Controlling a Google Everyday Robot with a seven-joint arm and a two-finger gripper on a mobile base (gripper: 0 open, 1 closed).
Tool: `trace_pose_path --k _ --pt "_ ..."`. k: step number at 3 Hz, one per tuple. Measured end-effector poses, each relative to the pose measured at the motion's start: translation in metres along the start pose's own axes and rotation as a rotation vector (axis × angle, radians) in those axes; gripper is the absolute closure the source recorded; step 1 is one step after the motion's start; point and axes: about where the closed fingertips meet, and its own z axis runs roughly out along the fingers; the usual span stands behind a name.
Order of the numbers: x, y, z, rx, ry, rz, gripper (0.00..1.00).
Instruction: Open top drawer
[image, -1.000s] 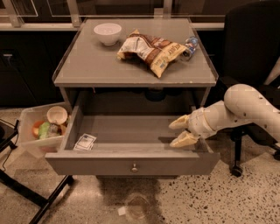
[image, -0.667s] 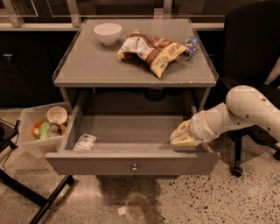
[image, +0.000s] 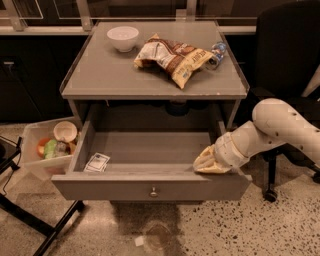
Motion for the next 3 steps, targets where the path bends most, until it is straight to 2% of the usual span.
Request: trace_pose_path --k 1,3 --pt "-0.001 0.000 -0.001 0.000 0.000 0.000 0.64" --pt "0.001 0.011 0.000 -0.053 0.035 -0.018 0.18"
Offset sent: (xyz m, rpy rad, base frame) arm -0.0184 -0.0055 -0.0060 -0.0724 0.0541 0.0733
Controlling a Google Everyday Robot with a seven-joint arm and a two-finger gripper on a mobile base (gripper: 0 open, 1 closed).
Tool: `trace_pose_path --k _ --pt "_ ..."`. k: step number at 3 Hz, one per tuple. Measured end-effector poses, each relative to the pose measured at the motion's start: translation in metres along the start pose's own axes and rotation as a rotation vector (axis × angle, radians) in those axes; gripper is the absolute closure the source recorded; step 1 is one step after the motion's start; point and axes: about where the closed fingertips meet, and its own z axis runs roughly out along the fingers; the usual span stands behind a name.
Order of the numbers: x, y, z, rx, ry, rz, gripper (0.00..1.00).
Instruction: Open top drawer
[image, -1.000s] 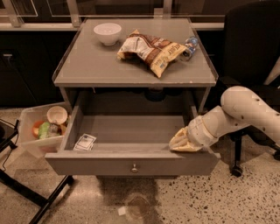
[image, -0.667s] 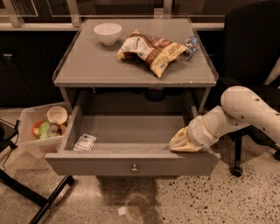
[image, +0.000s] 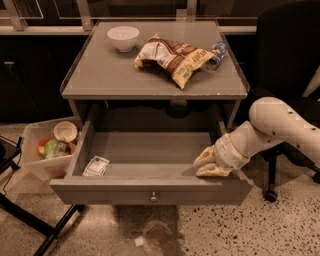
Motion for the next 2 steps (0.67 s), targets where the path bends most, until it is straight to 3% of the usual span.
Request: trace_pose_path --k 1,2 --pt "0.0023 0.0036 0.0003 -0.019 0.011 -0.007 0.00" --pt "0.0023 0.0036 0.0003 -0.019 0.011 -0.007 0.00"
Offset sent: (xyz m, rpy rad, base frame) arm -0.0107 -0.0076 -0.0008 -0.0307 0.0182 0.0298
